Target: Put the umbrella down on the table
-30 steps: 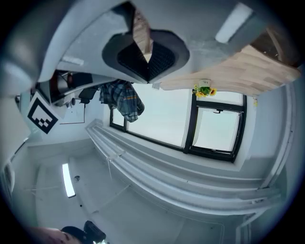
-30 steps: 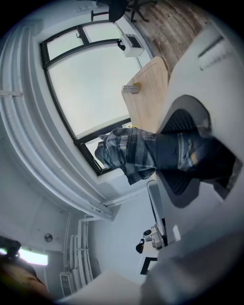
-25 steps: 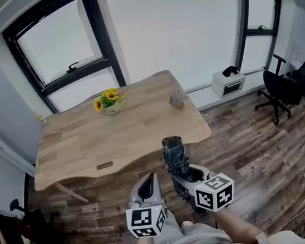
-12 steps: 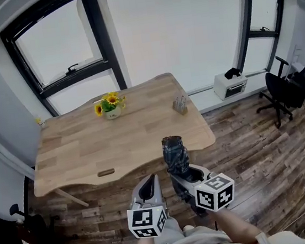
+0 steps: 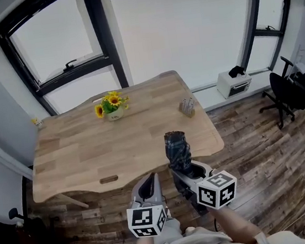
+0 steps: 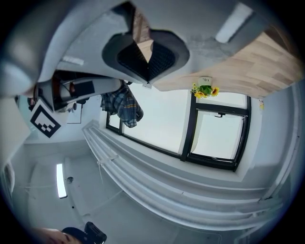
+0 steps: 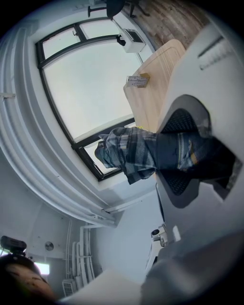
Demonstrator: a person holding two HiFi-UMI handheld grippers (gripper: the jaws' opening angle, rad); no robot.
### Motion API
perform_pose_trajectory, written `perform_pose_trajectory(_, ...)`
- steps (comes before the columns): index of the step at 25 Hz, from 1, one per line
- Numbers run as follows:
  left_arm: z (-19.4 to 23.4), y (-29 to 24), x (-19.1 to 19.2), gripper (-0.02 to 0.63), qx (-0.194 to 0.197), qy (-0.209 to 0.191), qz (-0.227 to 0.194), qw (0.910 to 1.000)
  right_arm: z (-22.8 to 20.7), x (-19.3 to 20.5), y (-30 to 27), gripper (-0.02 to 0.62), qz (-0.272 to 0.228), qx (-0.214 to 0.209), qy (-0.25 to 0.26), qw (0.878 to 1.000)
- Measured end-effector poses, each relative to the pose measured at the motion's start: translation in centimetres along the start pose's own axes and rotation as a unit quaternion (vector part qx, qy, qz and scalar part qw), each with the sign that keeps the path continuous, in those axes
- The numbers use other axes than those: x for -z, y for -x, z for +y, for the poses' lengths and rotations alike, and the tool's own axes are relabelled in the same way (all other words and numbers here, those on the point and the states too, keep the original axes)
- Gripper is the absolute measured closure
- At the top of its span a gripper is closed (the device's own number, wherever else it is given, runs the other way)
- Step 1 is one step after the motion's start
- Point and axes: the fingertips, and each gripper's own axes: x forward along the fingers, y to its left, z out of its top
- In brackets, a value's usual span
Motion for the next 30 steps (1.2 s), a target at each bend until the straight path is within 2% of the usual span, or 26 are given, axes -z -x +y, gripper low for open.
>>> perform_pose_trajectory(14, 7.1, -6.3, -0.2, 0.603, 0.028, 0.013, 0.026, 0.9992, -3.4, -2.7, -8.5, 0.399, 0.004, 0.049, -0.009, 0.999)
perform_pose_trajectory(30, 15.1, -10.3, -1.4, 0.603, 0.062, 0.003, 0.032, 0.9975, -3.4, -5.0, -16.0, 0.4, -0.01, 0.077, -0.021, 0.997)
